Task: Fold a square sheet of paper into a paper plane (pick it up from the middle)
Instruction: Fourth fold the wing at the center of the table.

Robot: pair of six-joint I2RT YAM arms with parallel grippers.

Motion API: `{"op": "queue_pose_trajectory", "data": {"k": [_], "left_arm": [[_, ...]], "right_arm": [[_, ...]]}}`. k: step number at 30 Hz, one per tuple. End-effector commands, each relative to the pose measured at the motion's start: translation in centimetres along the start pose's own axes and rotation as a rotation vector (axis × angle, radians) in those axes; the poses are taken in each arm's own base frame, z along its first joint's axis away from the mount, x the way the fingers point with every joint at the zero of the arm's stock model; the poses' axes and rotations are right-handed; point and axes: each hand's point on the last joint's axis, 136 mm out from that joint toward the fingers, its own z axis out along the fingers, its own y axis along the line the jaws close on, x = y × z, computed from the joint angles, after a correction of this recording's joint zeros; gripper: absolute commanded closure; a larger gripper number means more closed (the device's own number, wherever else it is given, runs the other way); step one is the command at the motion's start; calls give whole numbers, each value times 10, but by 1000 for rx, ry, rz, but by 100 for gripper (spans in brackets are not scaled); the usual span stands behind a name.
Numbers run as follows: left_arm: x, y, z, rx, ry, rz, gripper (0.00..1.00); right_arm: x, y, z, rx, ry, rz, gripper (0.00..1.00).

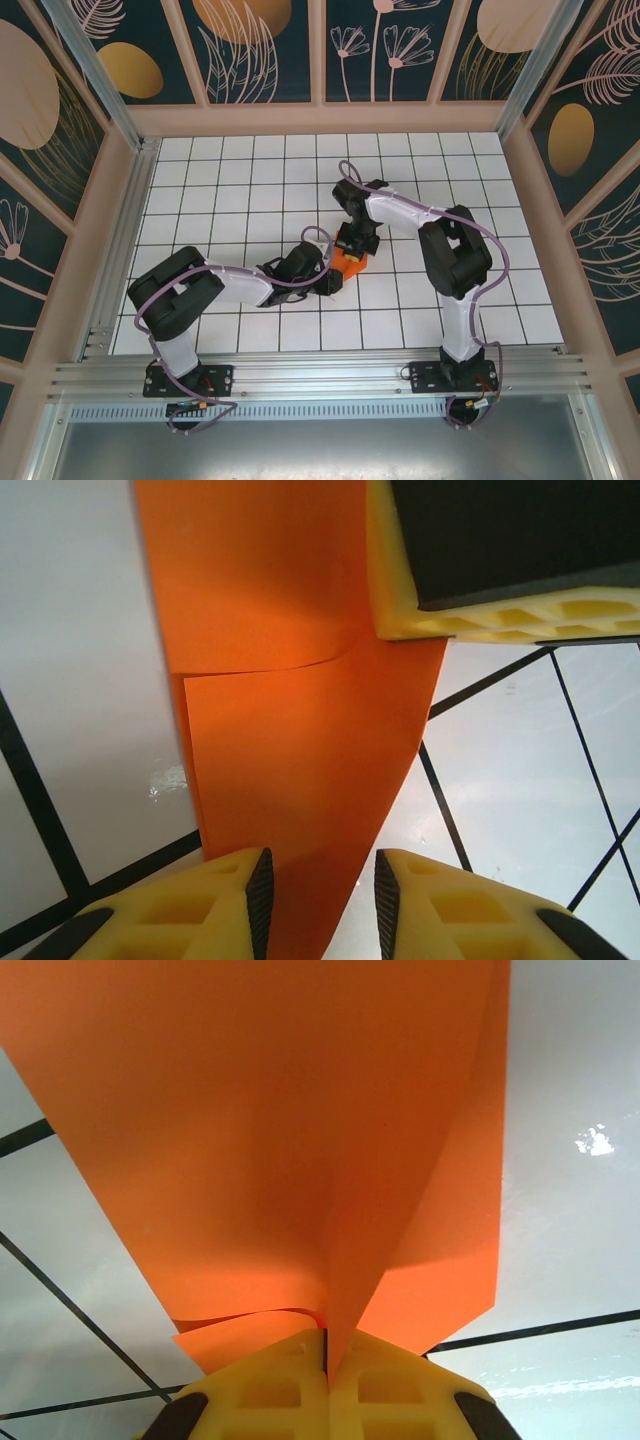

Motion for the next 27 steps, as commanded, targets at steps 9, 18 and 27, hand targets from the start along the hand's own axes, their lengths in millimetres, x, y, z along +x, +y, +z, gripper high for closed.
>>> {"op": "queue_pose_trajectory", "data": {"k": [9,18,27], "left_arm": [[9,6,8,-28,36,35,64],[9,-1,4,13,28,50,58],[11,10,8,-44,44,39,58]], "right_arm": [[1,25,-24,-145,26,75,100],[-7,15,-21,-143,16,148,100],[-7,18,-22,-177,31,172,100]]}}
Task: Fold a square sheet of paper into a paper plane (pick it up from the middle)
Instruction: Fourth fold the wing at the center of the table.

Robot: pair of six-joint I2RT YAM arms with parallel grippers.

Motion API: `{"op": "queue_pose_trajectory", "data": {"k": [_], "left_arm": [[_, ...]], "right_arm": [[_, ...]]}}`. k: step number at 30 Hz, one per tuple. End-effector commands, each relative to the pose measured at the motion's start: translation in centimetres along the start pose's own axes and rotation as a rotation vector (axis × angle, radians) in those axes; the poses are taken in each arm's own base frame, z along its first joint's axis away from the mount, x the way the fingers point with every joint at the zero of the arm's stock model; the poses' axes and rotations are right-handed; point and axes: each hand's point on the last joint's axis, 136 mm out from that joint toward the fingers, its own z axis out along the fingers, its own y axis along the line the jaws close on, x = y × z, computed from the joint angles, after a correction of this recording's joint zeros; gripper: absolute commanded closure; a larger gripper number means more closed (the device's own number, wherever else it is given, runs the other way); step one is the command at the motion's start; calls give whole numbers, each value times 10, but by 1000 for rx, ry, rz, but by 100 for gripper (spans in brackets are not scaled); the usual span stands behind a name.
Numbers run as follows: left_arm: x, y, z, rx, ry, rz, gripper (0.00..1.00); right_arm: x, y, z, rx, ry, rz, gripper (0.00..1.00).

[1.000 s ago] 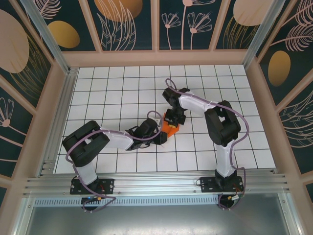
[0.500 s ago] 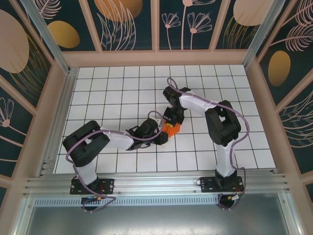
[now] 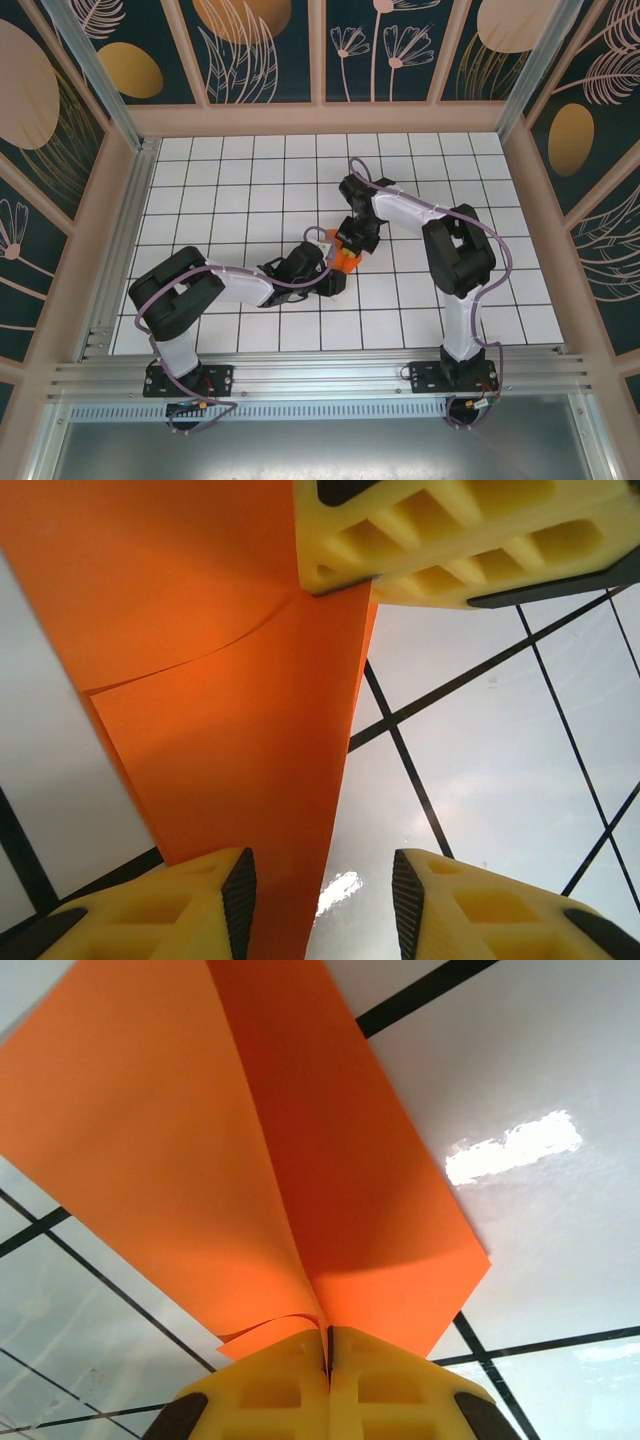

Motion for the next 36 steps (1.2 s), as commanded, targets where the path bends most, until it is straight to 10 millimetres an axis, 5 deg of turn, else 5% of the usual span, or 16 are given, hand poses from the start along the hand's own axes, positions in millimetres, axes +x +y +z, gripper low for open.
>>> {"op": "queue_pose_trajectory", "data": {"k": [1,17,25,31,36], "left_arm": [[12,15,8,-68,45,6,58],[11,30,8,-155,41,16,79],[10,28,5,-143,29,26,92],[11,23,2,-98,18,36,94],[12,10,-3,-13,4,53,96]], "right_arm": [[6,8,-17,-64,5,18,100],[12,12,-16,-101,35,18,100],[-4,14,-29,-137,-4,9,84],[-24,15,-54,-189,-107,-70,51],[-40,12,-67,-282,-208,-190,45]]}}
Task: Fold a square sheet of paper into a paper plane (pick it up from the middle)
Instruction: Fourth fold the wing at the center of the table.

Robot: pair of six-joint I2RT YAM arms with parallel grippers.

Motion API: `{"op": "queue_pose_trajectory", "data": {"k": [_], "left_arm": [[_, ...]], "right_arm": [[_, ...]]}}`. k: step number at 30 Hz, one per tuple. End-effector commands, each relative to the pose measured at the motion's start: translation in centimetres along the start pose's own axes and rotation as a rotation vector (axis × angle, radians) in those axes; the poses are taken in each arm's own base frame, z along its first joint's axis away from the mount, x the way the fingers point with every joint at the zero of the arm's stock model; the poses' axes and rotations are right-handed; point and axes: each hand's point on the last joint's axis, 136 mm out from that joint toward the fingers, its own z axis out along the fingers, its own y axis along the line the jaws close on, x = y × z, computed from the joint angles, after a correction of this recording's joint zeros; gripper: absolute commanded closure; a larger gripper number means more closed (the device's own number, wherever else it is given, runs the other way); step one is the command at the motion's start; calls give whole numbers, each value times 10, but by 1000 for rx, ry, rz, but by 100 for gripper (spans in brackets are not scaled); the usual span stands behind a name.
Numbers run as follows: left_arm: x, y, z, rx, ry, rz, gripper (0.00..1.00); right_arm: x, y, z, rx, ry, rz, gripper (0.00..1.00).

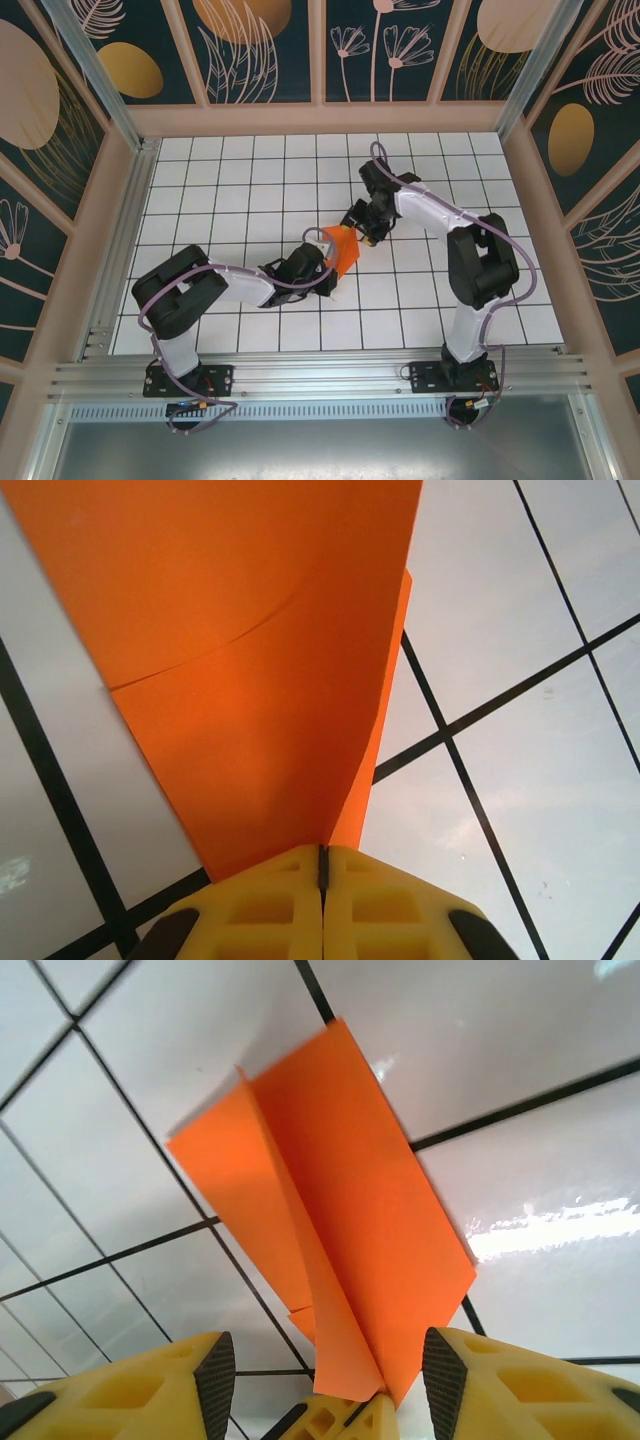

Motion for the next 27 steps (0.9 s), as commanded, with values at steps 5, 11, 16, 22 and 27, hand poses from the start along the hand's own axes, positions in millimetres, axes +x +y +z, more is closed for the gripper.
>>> {"op": "queue_pose_trajectory", "data": {"k": [5,11,16,22,27], "left_arm": [[10,-11,-18,136,3,-8,97],[3,-4,-33,262,-34,-161,98],[4,1,-39,341,-41,-271,98],[9,11,-38,353,-29,-346,98],[10,21,-39,333,-30,-403,98]], "right_arm": [[-5,1,-5,-185,-80,-184,55],[9,-6,19,-159,-7,-197,85],[24,-4,40,-151,57,-203,87],[35,-6,64,-98,113,-213,87],[37,-29,75,4,131,-174,87]]}}
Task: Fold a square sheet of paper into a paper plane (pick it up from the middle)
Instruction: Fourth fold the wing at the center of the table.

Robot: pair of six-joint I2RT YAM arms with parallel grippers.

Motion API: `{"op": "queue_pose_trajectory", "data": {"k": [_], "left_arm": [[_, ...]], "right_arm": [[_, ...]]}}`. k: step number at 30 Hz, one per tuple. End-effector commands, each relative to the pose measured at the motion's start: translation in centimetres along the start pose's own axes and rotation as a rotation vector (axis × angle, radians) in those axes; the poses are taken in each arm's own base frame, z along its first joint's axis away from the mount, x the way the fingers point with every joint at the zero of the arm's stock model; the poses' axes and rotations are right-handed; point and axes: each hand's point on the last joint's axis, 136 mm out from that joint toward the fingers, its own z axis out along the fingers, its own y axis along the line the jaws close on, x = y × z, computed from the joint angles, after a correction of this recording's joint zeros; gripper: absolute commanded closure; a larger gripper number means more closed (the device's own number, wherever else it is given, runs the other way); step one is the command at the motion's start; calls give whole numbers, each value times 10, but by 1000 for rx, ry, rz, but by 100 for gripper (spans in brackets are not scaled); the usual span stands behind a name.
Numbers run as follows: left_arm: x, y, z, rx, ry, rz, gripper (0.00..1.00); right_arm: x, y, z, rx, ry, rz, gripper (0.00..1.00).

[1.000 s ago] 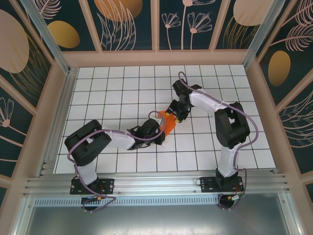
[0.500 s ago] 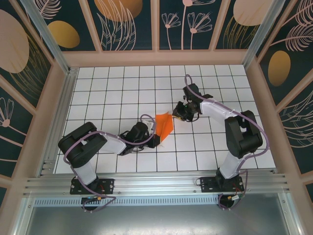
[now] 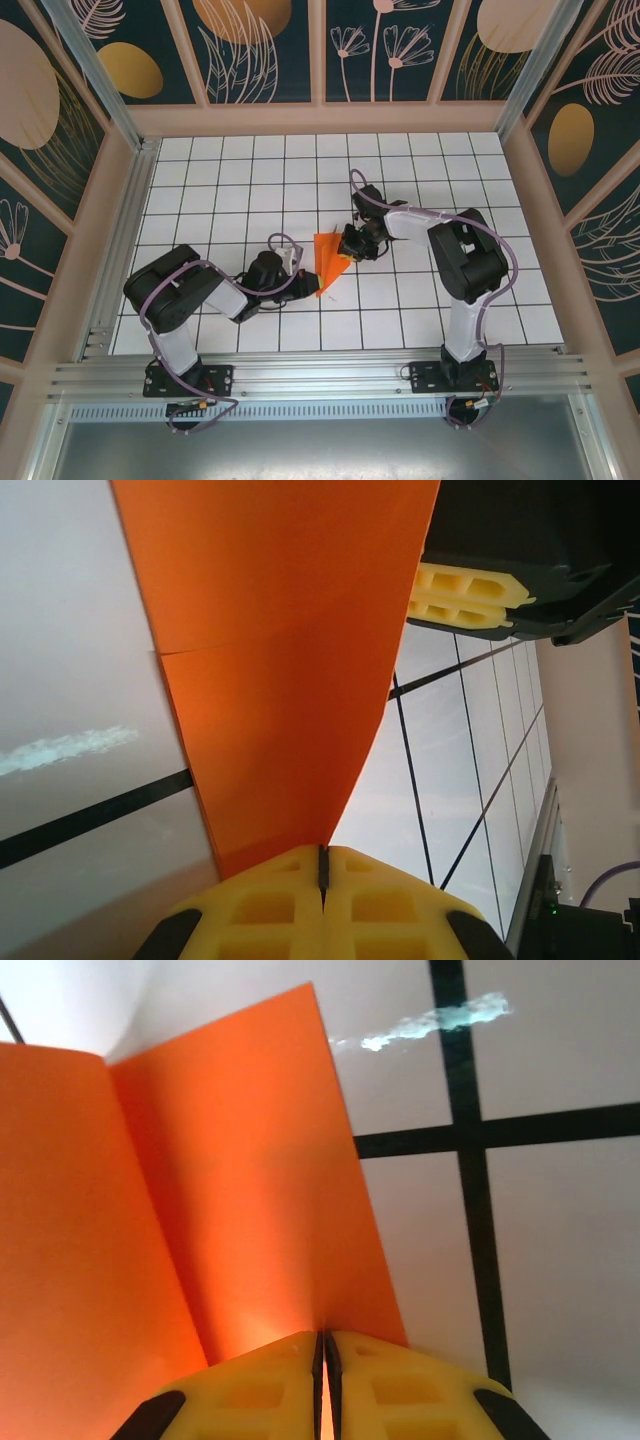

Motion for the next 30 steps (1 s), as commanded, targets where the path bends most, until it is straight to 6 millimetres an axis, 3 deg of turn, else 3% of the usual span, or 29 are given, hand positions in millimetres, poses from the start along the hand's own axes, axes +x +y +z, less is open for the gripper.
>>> {"op": "queue_pose_trajectory", "data": {"k": [1,6,10,15,21,30], "left_arm": [[-1,2,-4,22,-8,-53,98],[-1,8,-2,0,2,-81,97],[0,14,1,-31,19,-103,97],[5,23,3,-50,39,-151,98],[8,30,2,-64,45,-186,99],[10,35,2,-72,47,-212,99]], "right_arm": [[3,-15,2,76,14,28,87],[11,-26,3,113,29,69,87],[10,-20,-1,85,12,69,86],[-5,15,-19,-50,-74,-35,81],[-5,48,-37,-208,-121,-263,72],[6,51,-15,-248,-34,-316,64]]}}
